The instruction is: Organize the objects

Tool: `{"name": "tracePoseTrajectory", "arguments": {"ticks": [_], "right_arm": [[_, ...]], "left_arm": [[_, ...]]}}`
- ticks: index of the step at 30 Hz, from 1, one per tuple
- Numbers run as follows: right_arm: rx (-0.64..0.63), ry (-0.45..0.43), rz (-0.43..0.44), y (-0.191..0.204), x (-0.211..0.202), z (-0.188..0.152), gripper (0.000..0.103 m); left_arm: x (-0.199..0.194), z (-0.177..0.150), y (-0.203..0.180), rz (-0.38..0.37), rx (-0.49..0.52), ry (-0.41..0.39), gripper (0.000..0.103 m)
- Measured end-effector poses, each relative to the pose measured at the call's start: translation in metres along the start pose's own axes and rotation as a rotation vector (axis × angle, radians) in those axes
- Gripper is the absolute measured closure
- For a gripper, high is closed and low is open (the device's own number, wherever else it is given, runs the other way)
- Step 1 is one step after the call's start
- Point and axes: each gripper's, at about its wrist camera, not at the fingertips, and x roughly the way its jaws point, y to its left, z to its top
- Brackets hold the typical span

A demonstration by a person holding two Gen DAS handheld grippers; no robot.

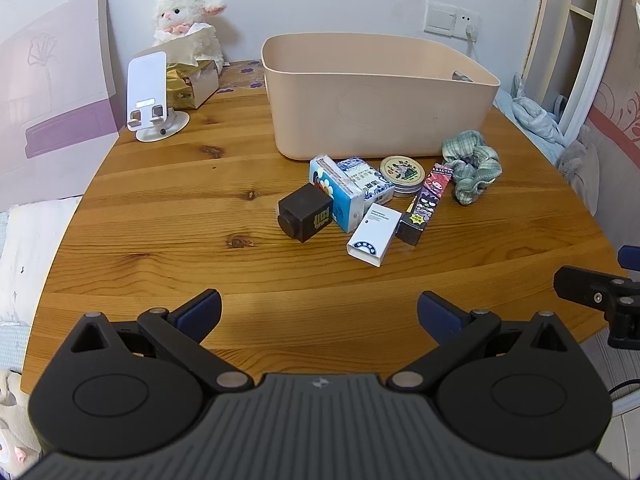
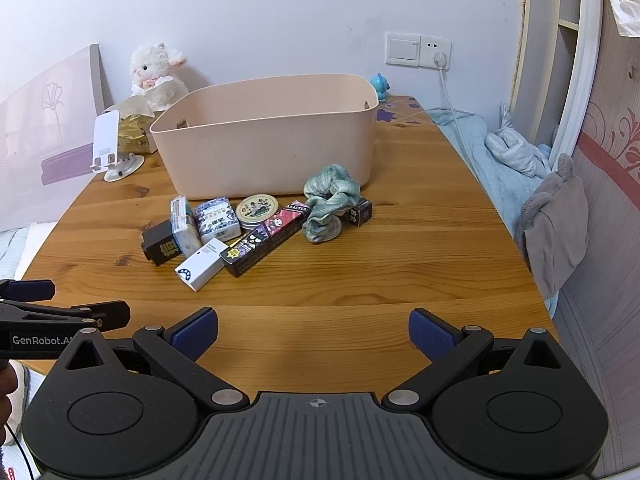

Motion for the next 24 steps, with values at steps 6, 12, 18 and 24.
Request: {"name": "tracePoseTrajectory", "arguments": {"ticks": [6,12,18,24], "right_arm": [[-0.001,0.008,-0.001,0.0001,0.0023,-0.0002,0.0],[0.001,0.012,-0.004,0.0,0.0044,0.0007,0.0],[-0.003,0.015,-0.003,0.0008,0.0054,0.001,0.0],[-0.007,0.018,-0.004,0.0024,0.0071,0.0005,0.0]], "left_arm": [[0.0005,0.0002,0.0002,-0.001,-0.002,0.005,0.0],[0.0008,-0.0003,0.0002,-0.001,-0.003,0.005,0.0],[0.0027,-0.001,0.0017,0.0,-0.006,0.009,0.0],[0.0064,0.0011,0.004,-0.002,-0.008,0.017,0.0]]}}
